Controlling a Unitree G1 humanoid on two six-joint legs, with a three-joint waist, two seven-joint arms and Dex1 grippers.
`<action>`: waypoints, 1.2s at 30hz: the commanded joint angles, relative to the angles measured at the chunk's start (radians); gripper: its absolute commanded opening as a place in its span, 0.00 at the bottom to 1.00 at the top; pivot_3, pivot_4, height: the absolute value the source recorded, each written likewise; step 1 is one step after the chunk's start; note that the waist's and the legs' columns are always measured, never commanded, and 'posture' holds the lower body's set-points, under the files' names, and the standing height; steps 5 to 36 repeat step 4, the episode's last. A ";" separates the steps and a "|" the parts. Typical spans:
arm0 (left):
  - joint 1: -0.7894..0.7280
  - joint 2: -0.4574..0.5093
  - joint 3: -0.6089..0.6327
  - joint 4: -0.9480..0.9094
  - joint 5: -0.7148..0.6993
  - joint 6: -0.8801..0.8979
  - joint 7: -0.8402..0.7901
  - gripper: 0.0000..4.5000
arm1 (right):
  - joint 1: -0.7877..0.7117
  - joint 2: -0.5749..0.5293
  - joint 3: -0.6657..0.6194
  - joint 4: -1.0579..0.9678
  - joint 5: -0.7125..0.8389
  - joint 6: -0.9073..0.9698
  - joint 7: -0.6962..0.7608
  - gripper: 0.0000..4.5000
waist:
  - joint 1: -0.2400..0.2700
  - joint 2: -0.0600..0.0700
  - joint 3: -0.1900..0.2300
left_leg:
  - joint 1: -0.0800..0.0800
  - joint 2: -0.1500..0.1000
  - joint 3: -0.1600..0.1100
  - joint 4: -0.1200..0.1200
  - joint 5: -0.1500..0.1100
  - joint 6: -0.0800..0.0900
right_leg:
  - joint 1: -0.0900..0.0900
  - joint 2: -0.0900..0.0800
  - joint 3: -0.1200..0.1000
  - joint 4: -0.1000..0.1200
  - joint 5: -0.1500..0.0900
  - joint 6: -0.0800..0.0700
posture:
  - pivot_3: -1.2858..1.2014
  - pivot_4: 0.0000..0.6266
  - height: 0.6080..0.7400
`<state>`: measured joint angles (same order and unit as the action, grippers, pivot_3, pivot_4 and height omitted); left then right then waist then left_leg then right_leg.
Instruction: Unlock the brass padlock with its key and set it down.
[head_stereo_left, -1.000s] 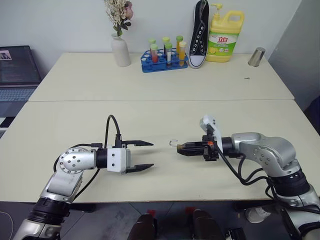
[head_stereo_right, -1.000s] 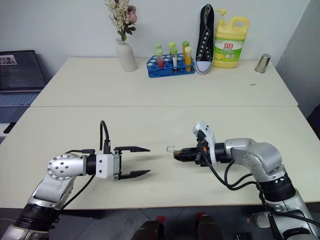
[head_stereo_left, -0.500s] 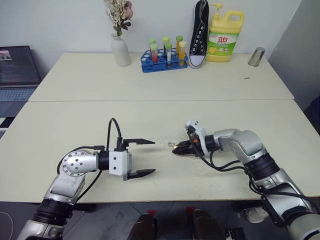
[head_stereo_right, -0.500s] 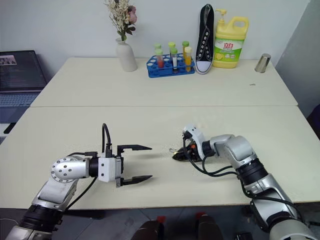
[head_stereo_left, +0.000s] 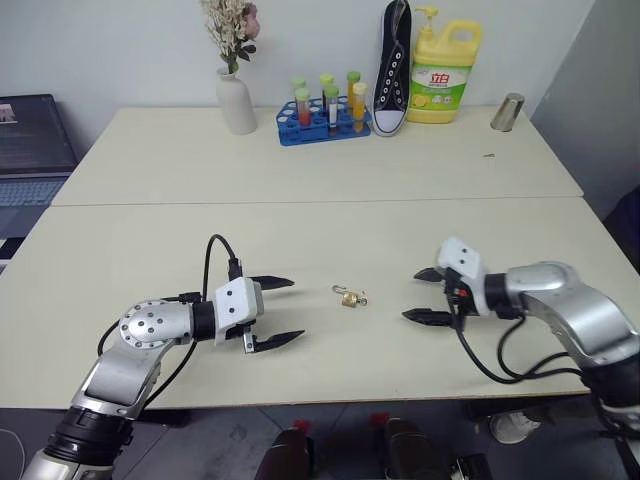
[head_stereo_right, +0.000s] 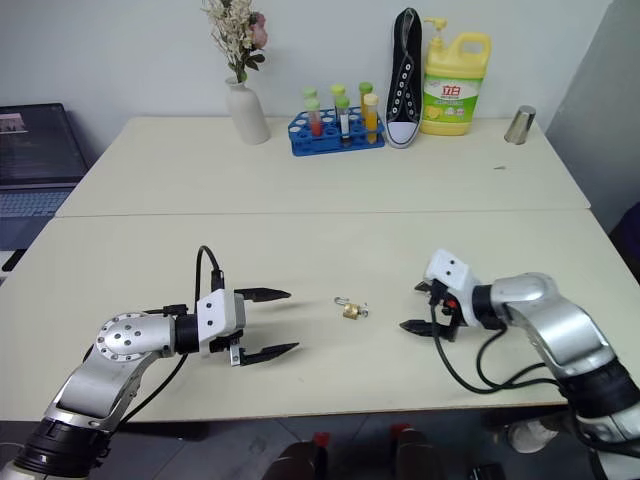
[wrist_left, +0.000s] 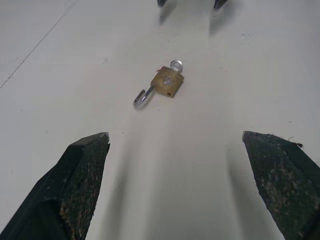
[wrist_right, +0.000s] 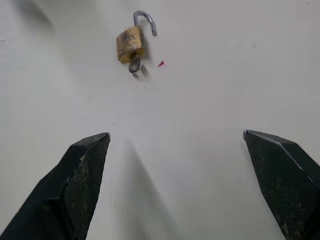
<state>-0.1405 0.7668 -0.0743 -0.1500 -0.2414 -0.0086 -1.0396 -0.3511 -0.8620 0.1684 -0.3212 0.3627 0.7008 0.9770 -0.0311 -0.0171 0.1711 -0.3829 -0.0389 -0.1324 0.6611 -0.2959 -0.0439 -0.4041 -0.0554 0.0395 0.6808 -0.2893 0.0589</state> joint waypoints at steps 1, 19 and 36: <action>-0.028 0.025 0.042 -0.014 -0.024 0.030 -0.013 1.00 | 0.101 -0.056 -0.159 -0.185 0.075 -0.027 0.030 0.99 | 0.002 0.000 0.000 | -0.001 0.000 0.000 0.000 0.000 0.000 | 0.000 0.000 0.000 0.000 0.000 0.000 | 0.52 0.24 1.00; -0.037 0.034 0.048 -0.019 -0.045 0.029 -0.043 1.00 | 0.157 -0.070 -0.212 -0.243 0.087 -0.016 0.004 0.99 | 0.002 0.000 0.000 | 0.000 0.000 0.001 0.001 0.000 0.000 | 0.001 -0.001 0.001 0.000 0.000 0.001 | 0.52 0.24 1.00; -0.037 0.034 0.048 -0.019 -0.045 0.029 -0.043 1.00 | 0.157 -0.070 -0.212 -0.243 0.087 -0.016 0.004 0.99 | 0.002 0.000 0.000 | 0.000 0.000 0.001 0.001 0.000 0.000 | 0.001 -0.001 0.001 0.000 0.000 0.001 | 0.52 0.24 1.00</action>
